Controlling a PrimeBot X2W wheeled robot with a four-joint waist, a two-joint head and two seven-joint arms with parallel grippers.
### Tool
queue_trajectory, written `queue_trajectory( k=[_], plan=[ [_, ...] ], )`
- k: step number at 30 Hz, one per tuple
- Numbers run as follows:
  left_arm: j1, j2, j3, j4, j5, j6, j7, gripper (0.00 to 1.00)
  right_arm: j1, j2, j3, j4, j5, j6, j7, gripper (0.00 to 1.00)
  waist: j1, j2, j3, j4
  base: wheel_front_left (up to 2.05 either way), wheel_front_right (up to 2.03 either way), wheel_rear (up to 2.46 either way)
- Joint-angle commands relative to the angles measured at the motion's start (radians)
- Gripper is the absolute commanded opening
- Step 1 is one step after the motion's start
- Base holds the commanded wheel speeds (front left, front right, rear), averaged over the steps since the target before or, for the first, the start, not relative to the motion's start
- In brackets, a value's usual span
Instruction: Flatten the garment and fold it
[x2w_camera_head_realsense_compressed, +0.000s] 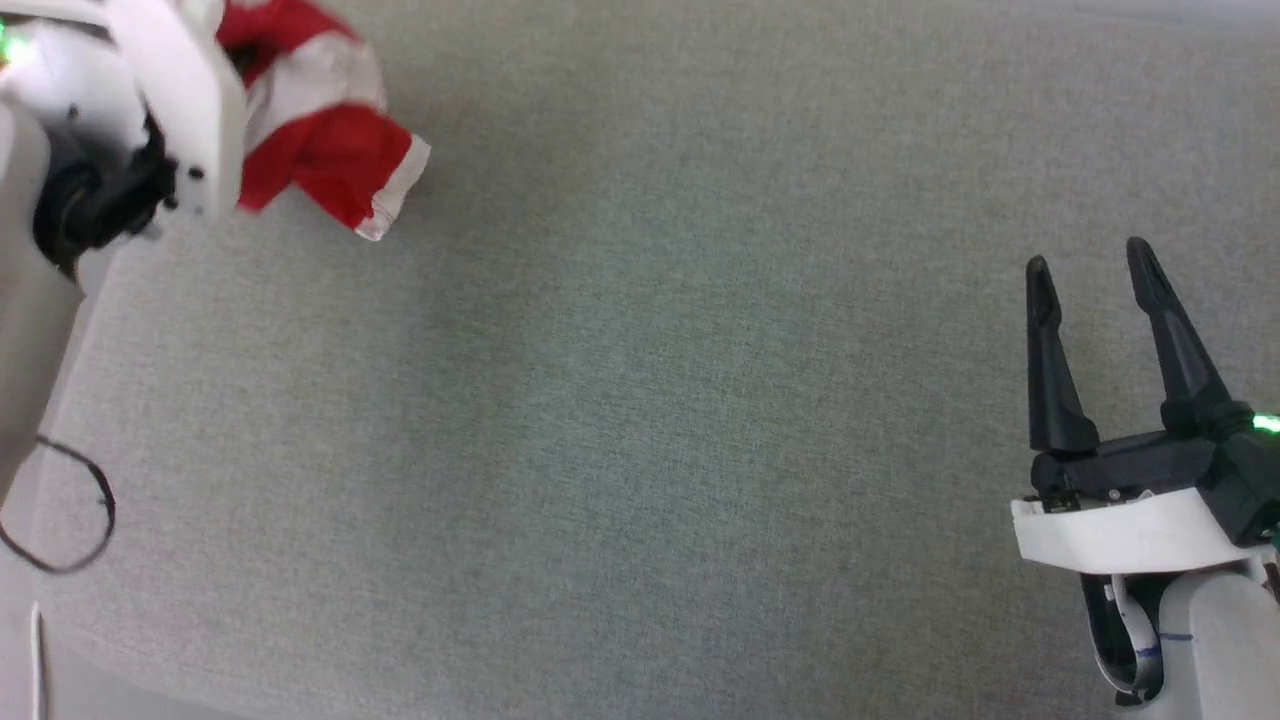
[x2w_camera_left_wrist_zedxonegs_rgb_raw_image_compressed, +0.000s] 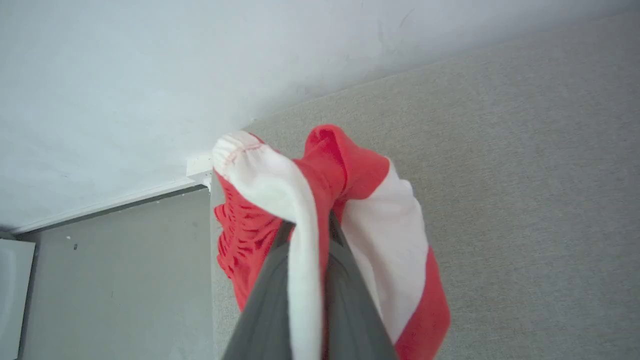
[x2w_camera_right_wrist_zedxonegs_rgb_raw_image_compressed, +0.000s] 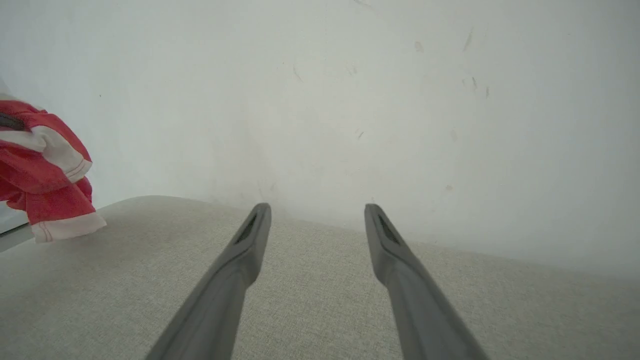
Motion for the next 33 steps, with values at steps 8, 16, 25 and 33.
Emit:
queue_trajectory(
  k=[8,16,25,33],
  plan=[
    [-0.154,-0.051,-0.195,-0.182,-0.032,-0.007,-0.086,0.0,0.04,0.003,0.013,0.01,0.061,-0.001,-0.006,1.0,-0.0001,0.0,-0.126,-0.092,0.0,0.0,0.0],
    [-0.202,-0.181,-0.362,-0.232,-0.077,-0.007,-0.142,0.0,0.069,0.003,-0.002,0.016,0.095,-0.001,-0.006,1.0,-0.0001,0.0,-0.147,-0.24,0.0,0.0,0.0],
    [-0.102,-0.328,-0.579,-0.122,-0.173,-0.007,-0.212,0.0,0.065,0.003,-0.002,0.022,0.126,-0.001,-0.006,1.0,-0.0001,0.0,-0.103,-0.339,0.0,0.0,0.0],
    [0.151,-0.414,-0.628,-0.063,-0.118,-0.007,-0.121,0.0,0.049,0.003,0.0,0.033,0.132,-0.001,-0.006,1.0,-0.0001,0.0,-0.082,-0.362,0.0,0.0,0.0]
  ],
)
